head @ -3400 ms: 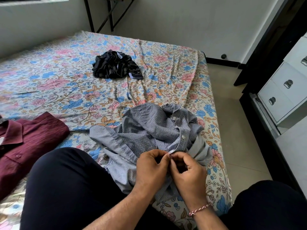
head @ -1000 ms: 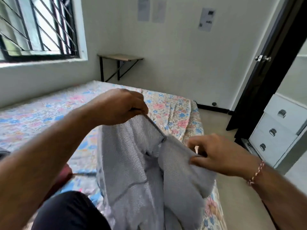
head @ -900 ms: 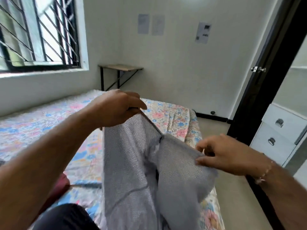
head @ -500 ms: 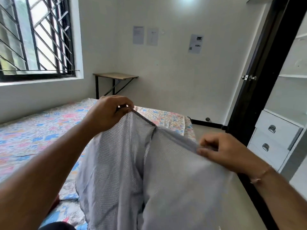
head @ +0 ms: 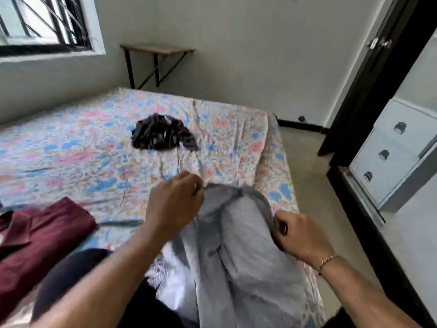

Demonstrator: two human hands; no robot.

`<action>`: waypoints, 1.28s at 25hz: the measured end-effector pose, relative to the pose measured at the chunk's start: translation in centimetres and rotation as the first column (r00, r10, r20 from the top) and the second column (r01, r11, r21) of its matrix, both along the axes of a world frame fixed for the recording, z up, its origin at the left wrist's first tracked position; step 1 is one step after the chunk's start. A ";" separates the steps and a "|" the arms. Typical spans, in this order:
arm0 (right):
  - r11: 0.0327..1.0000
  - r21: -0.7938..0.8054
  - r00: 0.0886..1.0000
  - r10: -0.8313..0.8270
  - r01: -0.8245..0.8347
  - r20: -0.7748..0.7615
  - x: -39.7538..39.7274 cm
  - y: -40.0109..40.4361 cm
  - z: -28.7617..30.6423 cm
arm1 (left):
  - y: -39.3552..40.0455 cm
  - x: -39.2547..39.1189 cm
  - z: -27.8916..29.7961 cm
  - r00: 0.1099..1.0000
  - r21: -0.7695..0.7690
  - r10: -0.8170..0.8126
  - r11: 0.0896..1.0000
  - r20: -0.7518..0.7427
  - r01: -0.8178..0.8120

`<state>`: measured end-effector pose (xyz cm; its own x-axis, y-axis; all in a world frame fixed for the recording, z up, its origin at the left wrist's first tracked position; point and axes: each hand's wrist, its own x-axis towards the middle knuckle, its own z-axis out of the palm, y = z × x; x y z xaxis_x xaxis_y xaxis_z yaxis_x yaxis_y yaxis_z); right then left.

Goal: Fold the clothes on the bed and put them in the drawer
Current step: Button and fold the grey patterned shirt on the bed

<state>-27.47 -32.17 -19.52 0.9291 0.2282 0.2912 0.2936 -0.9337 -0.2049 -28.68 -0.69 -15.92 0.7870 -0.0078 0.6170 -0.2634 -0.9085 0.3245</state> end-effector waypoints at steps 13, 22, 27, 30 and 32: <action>0.720 0.685 0.978 0.040 0.112 -0.202 -6.3 -0.6 -2.9 | -4.8 -6.0 -5.4 0.940 -0.677 -0.287 0.730 -0.186 0.089; 0.345 0.927 0.985 0.041 0.146 -0.170 -8.7 2.8 -3.0 | -8.9 -9.6 -6.8 0.919 -0.988 -0.366 0.100 -0.147 -0.118; 0.163 0.976 0.981 0.107 0.145 -0.164 -9.0 4.0 -4.0 | -10.7 -10.7 -8.1 0.901 -0.999 -0.432 0.037 -0.045 -0.032; 0.096 0.986 0.974 0.170 0.137 -0.152 -9.8 4.7 -4.4 | -11.6 -10.9 -8.2 0.883 -0.999 -0.468 0.037 -0.018 -0.001; 0.133 0.986 0.982 0.149 0.101 -0.120 -10.4 5.4 -4.2 | -11.9 -11.0 -8.2 0.889 -0.996 -0.456 0.094 -0.037 0.007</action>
